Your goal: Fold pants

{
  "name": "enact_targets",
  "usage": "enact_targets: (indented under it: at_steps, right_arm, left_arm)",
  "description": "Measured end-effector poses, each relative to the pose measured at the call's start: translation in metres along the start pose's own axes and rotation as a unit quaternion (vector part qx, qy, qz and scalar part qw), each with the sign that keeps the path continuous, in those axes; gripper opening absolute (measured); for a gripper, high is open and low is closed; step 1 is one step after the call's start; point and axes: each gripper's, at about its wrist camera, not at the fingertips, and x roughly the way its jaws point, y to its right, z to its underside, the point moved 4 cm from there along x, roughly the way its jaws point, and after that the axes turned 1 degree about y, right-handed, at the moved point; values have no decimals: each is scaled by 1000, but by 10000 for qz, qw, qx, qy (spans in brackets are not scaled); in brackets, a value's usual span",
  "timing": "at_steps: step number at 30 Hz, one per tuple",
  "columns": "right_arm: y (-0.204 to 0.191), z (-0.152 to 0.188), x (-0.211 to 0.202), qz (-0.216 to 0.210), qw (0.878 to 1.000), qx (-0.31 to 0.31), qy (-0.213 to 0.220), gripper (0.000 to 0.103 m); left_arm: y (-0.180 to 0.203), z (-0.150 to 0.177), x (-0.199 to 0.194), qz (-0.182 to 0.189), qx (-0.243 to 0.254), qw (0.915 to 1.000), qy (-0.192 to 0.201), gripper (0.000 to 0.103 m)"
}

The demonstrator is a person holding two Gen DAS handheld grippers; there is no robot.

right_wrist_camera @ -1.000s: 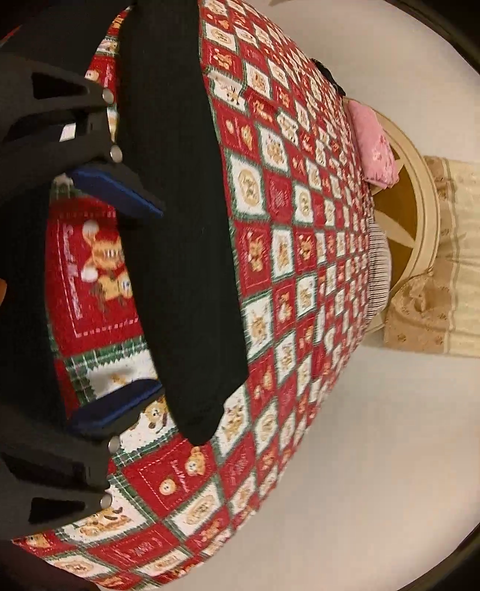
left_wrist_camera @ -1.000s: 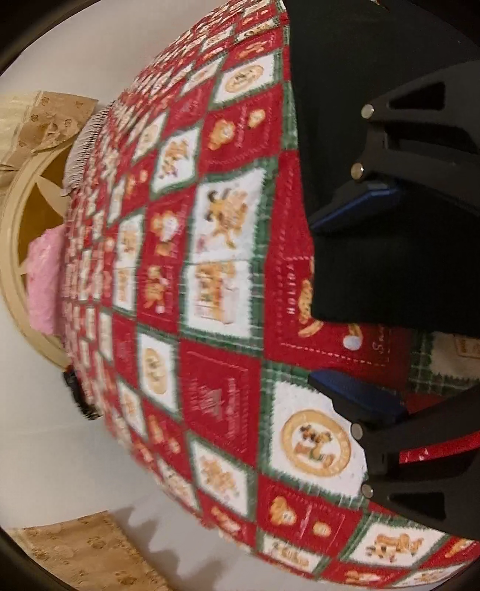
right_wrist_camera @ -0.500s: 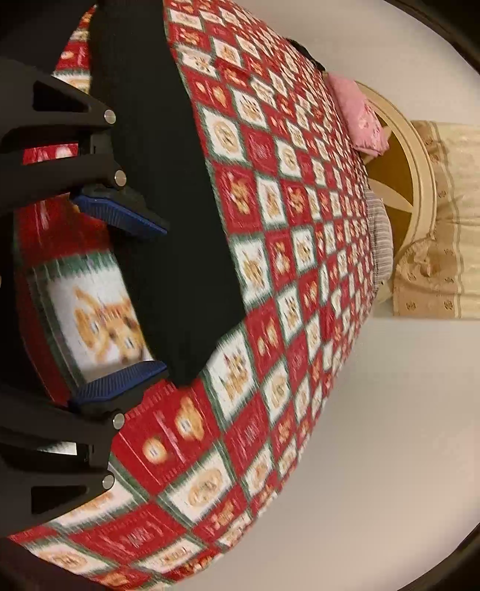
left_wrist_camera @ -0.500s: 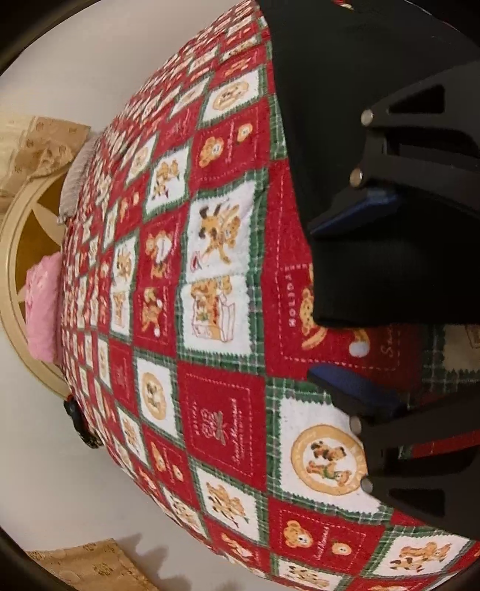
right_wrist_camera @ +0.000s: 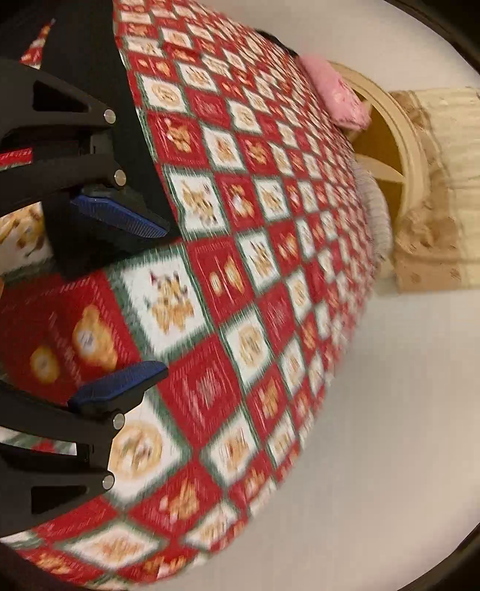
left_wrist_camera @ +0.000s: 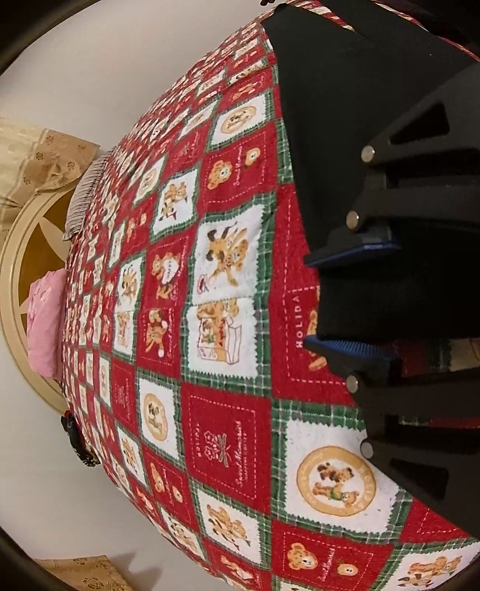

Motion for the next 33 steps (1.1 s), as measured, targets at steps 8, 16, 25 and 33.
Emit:
enact_targets:
  at_steps: [8, 16, 25, 33]
  right_arm:
    - [-37, -3, 53, -267, 9972, -439, -549, 73]
    - [-48, 4, 82, -218, 9911, -699, -1110, 43]
    - [-64, -3, 66, -298, 9918, -861, -902, 6]
    - [-65, -15, 23, -374, 9957, -801, -288, 5]
  left_arm:
    - [8, 3, 4, -107, 298, 9995, -92, 50]
    - [9, 3, 4, 74, 379, 9992, -131, 37]
    - [18, -1, -7, 202, 449, 9988, 19, 14]
    - [19, -7, -28, 391, 350, 9981, 322, 13]
